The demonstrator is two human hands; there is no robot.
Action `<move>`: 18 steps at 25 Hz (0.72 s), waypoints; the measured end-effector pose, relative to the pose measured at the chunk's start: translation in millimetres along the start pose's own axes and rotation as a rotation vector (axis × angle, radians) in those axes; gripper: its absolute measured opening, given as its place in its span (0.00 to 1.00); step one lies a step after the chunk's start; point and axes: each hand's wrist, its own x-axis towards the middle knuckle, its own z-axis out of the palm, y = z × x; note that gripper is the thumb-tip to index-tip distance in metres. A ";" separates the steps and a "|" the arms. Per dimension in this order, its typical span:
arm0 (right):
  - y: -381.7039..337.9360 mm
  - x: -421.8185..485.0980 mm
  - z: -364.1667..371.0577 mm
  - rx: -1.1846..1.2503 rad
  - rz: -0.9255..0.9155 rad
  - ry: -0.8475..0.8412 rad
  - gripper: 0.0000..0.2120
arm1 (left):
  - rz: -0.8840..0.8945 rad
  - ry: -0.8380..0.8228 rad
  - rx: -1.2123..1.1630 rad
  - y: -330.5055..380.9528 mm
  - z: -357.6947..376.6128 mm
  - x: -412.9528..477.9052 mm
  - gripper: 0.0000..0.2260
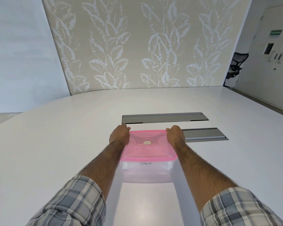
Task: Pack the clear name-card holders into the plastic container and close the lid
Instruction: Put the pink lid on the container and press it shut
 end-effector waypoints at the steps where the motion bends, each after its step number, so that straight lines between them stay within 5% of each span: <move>1: 0.7 -0.1 0.2 0.000 -0.002 0.004 0.14 | 0.024 0.020 0.016 1.6 -2.3 -4.0 0.11; 5: -1.6 -2.5 -3.0 -0.007 0.000 0.011 0.15 | 0.128 -0.035 0.138 13.0 -11.9 -27.8 0.15; 9: -1.3 -9.0 -4.5 -0.035 -0.013 0.013 0.16 | 0.104 -0.208 0.136 20.8 -4.0 -59.7 0.32; 18: -2.8 -19.9 -1.9 -0.142 -0.030 0.042 0.20 | 0.148 -0.153 0.250 19.1 3.4 -77.1 0.42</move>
